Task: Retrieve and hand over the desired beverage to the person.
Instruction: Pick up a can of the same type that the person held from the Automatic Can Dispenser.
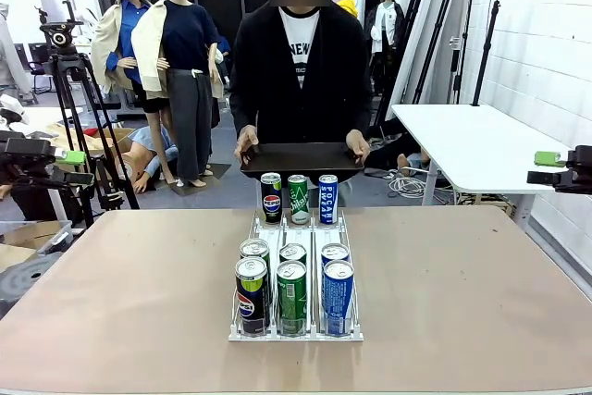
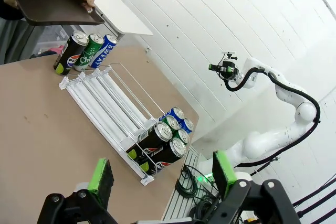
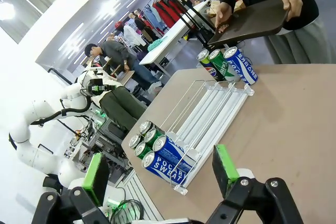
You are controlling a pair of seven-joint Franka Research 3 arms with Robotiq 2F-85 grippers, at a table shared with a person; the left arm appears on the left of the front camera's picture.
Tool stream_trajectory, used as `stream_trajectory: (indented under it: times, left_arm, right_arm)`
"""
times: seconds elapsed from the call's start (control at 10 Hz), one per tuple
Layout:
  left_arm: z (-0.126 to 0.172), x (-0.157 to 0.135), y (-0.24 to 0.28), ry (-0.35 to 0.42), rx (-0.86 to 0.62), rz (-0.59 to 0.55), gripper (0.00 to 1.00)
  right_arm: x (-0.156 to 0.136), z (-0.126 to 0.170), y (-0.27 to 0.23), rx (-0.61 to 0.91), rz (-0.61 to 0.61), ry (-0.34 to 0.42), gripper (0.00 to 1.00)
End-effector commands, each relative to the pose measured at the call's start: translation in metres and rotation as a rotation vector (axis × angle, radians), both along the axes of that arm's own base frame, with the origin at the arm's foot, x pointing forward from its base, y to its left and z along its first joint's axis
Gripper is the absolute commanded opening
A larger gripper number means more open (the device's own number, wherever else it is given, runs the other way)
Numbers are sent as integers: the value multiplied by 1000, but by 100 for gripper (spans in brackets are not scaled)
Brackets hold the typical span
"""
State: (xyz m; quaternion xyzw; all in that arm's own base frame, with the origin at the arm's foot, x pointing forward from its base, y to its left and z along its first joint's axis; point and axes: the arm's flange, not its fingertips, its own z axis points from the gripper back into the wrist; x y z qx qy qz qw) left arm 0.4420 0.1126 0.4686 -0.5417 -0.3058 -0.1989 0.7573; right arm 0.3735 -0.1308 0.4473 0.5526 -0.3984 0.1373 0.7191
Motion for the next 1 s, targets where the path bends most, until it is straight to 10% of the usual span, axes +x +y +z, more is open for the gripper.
stream_trajectory:
  times: [0.0, 0.9]
  left_arm:
    - [1, 0, 1, -3, 3, 6, 100]
    - [1, 0, 1, -3, 3, 6, 100]
  right_arm:
    - [0, -1, 0, 5, 1, 0, 100]
    - [0, -1, 0, 5, 1, 0, 100]
